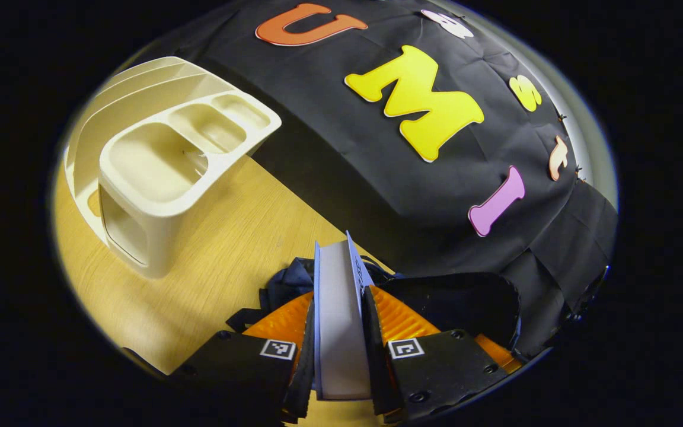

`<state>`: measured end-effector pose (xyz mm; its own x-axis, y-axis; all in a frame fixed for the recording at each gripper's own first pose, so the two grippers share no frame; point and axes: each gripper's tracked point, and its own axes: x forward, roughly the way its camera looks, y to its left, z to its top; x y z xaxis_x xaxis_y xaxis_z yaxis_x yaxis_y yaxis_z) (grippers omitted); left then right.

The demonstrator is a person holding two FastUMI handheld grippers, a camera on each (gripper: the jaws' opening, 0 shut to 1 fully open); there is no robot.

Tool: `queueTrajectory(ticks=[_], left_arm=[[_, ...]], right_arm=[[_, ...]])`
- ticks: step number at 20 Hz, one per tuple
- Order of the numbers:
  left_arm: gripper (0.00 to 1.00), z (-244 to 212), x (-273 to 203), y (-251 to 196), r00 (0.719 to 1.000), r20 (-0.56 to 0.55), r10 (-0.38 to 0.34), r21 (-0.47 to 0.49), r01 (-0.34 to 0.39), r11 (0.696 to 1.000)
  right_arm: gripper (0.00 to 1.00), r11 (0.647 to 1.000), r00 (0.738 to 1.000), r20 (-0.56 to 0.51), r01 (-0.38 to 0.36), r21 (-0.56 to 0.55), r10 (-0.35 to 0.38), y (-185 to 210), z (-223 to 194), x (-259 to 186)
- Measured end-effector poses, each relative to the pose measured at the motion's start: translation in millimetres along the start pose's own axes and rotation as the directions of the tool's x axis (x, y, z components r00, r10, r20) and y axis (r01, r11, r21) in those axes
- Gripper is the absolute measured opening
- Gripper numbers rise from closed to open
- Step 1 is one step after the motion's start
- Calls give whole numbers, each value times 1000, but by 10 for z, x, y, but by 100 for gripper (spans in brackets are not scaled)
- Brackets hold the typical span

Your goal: Open the schoolbag, grab two books from the bookshelf and put them into the schoolbag.

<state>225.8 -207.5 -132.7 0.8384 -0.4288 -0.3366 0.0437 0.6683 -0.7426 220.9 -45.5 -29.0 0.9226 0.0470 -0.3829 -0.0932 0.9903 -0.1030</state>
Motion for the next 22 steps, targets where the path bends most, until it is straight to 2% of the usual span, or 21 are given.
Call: queueTrajectory(ticks=[1,2,5,6,7,8,10,13,17,19,22], left_arm=[[42,-8,30,37,999,33,21,24,-22,999],[43,-55,56,83,998,52,46,43,-48,998],[45,-229,170,243,982,97,165,118,-176,977],[45,-317,227,335,970,97,224,162,-237,958],[45,-458,343,474,949,75,305,221,-314,923],[40,-584,351,557,935,53,350,261,-352,899],[38,-539,402,526,944,92,318,211,-330,920],[34,-517,443,488,964,52,262,95,-266,959],[32,-554,426,441,977,17,214,-26,-214,977],[32,-570,423,372,982,3,187,-53,-186,981],[31,-690,476,86,994,-44,99,-117,-103,988]], right_arm=[[2,1000,1000,4,3,-6,-3,8,23,-7],[5,1000,1000,8,5,-12,-5,14,43,-11],[5,1000,1000,21,-3,-23,3,64,101,-23],[5,1000,1000,29,-4,-27,5,70,120,-32],[5,1000,999,35,-7,-29,8,84,146,-29],[5,999,999,43,-18,-30,19,94,163,-42],[5,999,998,58,-31,-33,33,116,189,-56],[5,998,997,57,-56,-27,58,97,169,-40],[5,997,996,62,-68,-20,69,61,179,-14],[5,997,995,66,-67,-21,69,67,197,-25],[5,998,996,66,-64,-23,65,66,224,-25]])
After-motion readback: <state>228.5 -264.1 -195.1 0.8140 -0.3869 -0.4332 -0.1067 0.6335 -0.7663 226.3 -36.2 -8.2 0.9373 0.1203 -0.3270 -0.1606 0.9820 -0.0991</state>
